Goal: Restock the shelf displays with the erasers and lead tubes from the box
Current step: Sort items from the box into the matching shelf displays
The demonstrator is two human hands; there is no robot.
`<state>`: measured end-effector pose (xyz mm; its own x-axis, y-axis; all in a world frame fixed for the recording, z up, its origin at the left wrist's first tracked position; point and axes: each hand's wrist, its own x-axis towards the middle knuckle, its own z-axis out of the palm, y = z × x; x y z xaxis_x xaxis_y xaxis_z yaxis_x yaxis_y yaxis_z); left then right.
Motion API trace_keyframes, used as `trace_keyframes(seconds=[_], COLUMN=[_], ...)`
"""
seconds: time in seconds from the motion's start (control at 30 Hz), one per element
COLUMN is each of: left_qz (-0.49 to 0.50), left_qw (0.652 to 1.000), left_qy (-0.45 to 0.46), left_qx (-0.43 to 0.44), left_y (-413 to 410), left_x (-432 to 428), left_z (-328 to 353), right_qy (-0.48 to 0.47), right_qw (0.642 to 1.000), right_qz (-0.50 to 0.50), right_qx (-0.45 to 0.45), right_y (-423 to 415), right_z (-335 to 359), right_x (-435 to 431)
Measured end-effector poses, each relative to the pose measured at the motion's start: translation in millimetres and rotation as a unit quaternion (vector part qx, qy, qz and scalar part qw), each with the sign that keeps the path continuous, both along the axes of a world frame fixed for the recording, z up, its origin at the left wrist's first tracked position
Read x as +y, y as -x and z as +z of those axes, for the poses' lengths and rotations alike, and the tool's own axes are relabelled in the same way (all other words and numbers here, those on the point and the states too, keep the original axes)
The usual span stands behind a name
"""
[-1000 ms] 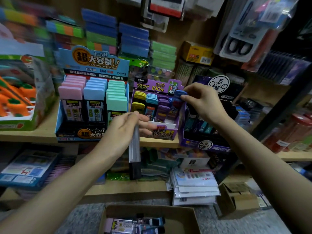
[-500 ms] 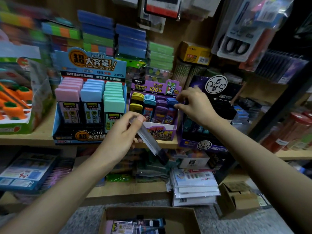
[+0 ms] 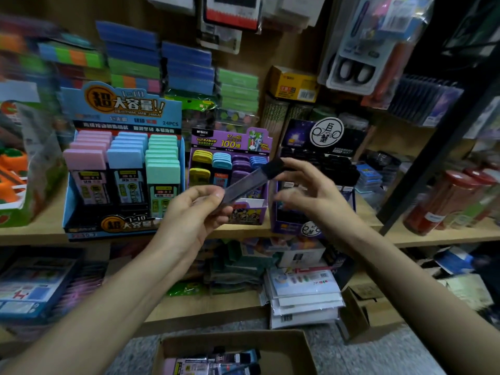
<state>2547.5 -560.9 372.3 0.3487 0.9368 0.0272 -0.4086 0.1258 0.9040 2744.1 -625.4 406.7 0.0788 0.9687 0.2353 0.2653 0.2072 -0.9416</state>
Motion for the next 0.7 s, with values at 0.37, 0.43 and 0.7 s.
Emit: trace_keyframes(seconds=[0.37, 0.43, 0.7], left_qz=[-0.146, -0.16, -0.077], left_qw=[0.926, 0.912, 0.824], left_qy=[-0.256, -0.287, -0.413], left_qx=[0.236, 0.246, 0.379], left_y=[-36.6, -43.0, -67.4], left_x=[-31.3, -34.1, -35.7], left_z=[-8.8, -12.0, -17.5], right_qy=[-0.063, -0.061, -0.059], right_qw=[0.989, 0.989, 0.988], right_qz=[-0.124, -0.137, -0.142], right_qx=[0.048, 0.018, -0.024], right_y=[-2.3, -4.0, -30.0], right_z=[4.0, 5.3, 18.5], right_x=[-31.2, -34.9, -30.7])
